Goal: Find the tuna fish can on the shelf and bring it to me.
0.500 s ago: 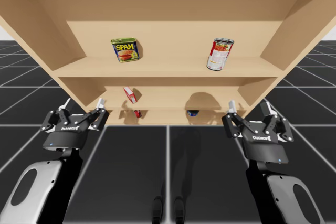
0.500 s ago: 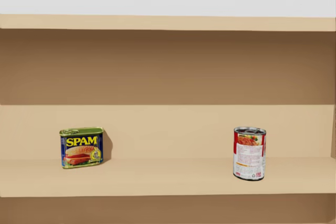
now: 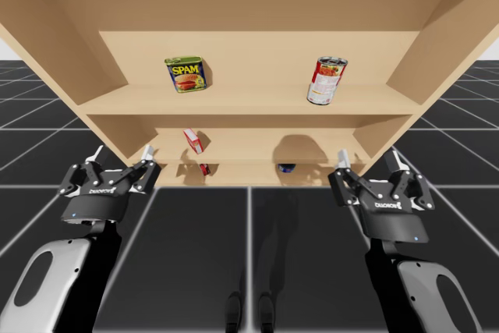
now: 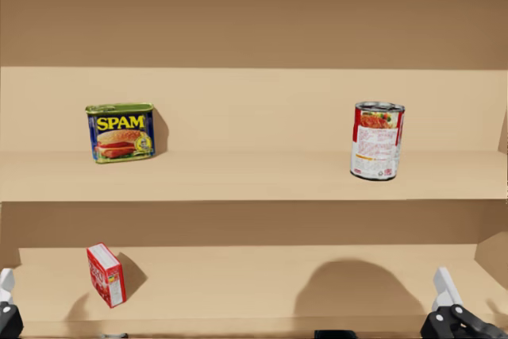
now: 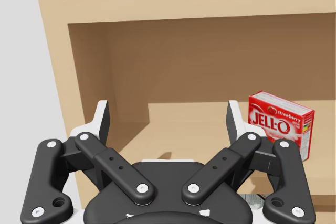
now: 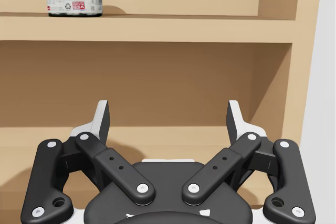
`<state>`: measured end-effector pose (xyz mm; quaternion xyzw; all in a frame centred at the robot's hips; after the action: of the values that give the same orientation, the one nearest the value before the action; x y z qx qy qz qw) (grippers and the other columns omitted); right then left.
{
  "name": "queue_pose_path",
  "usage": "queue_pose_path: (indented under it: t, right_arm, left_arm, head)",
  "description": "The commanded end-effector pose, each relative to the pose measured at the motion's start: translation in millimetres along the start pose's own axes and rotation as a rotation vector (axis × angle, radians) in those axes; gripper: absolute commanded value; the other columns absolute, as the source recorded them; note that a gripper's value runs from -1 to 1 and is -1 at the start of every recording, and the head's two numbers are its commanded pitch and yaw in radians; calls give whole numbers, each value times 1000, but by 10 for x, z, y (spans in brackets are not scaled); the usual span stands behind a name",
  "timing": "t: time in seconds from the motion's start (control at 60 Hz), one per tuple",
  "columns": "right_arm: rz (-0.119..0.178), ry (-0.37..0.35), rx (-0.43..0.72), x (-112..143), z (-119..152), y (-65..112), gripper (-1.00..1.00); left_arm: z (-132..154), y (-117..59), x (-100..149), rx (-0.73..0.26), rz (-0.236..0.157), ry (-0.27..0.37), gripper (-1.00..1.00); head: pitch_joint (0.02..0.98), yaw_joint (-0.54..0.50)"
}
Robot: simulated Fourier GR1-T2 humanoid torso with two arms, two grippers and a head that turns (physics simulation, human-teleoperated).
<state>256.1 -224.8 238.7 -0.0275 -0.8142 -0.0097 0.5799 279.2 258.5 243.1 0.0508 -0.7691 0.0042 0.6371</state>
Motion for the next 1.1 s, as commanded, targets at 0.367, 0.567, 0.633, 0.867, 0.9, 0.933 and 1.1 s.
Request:
queue_pose_path:
  t: [0.367,0.567,0.633,0.867,0.9,0.933,1.1]
  right_arm:
    - [15,1,10,-13,14,43,-1000]
    - [1,15,29,-41,18,69,-1000]
    - [-24,29,46,-46,32,89,-1000]
    - [-91,61,102,86,136,154,-1000]
    - [-99,80,119,118,175,177,-1000]
    - [-88,85,124,132,205,196,-1000]
    - [-65,168,161,81,413,327,-1000]
  left_arm:
    - [12,-19,4,-14,-11,-2,-1000]
    - [16,-34,2,-23,-15,-2,-1000]
    - [17,-38,-1,-24,-16,-2,-1000]
    - [11,-28,-20,-4,-24,3,-1000]
    - [12,-26,-22,-3,-21,5,-1000]
    - [14,-26,-24,-3,-20,7,-1000]
    - [24,-38,-42,-2,-24,14,-1000]
  head:
    - [634,-142]
    - [736,-197]
    - [743,-202]
    - [736,-191]
    - [733,-188]
    - [732,-185]
    - [730,-183]
